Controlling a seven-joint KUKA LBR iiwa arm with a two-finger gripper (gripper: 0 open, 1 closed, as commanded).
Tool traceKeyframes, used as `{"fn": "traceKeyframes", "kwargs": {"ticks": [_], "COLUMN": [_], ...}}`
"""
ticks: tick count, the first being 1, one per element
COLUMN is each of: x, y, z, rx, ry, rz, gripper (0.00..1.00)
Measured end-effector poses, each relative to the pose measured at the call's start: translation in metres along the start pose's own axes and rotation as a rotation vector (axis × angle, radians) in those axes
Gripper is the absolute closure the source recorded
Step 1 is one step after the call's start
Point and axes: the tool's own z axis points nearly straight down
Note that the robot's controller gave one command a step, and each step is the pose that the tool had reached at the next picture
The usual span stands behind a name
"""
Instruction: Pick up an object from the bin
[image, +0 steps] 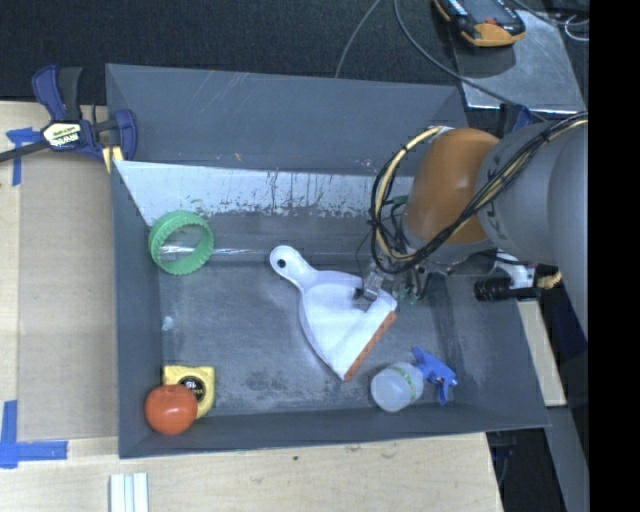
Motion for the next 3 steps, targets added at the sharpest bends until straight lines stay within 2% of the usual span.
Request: {"fn": "traceKeyframes", "kwargs": {"ticks": [3], "x": [0.0000], "y": [0.0000], "z": [0.0000], "rx": [0.000], "ry": [0.000], "rz": [0.000], "gripper": [1.00]}}
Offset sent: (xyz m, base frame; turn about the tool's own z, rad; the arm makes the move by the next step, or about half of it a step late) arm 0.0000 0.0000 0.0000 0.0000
